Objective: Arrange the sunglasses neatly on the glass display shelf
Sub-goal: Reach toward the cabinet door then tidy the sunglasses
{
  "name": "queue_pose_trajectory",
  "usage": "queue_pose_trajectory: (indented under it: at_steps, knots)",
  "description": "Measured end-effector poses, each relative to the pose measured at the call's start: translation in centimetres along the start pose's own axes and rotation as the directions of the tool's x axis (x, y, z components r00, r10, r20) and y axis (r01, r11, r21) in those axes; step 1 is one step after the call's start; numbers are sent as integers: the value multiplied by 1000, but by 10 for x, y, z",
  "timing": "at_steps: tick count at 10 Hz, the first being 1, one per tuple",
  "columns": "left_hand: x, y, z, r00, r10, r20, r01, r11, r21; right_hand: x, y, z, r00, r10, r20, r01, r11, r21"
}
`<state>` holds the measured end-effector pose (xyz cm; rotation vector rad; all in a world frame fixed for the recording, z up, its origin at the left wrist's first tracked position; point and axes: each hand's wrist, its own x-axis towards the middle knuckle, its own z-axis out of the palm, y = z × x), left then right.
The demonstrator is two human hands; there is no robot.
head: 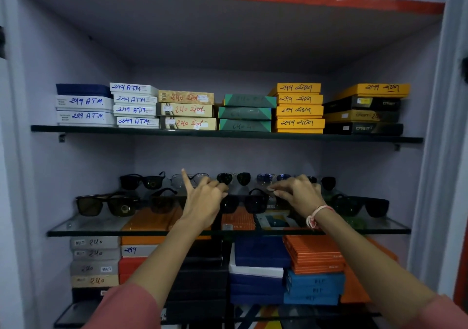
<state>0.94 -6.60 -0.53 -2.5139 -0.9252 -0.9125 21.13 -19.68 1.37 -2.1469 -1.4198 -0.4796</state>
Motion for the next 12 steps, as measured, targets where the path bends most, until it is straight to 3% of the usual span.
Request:
queue_pose_trajectory:
  at_steps: [3, 7, 11, 12]
  knots:
    - [34, 75, 12, 993, 109, -40, -114, 983, -142, -1, 75, -29, 988, 143, -57, -147, 987, -63]
    - [62, 123, 39, 990, 99, 98, -84, 985, -152, 5, 106, -28, 994, 32, 107, -18, 991, -131]
    - [53, 121, 30, 990, 94, 101, -69, 971, -230, 1, 109, -32, 995, -17, 101, 26, 995, -92]
    - [50, 118, 21, 989, 125, 79, -105, 969, -225, -1, 105, -36, 998, -41, 46, 45, 995, -87]
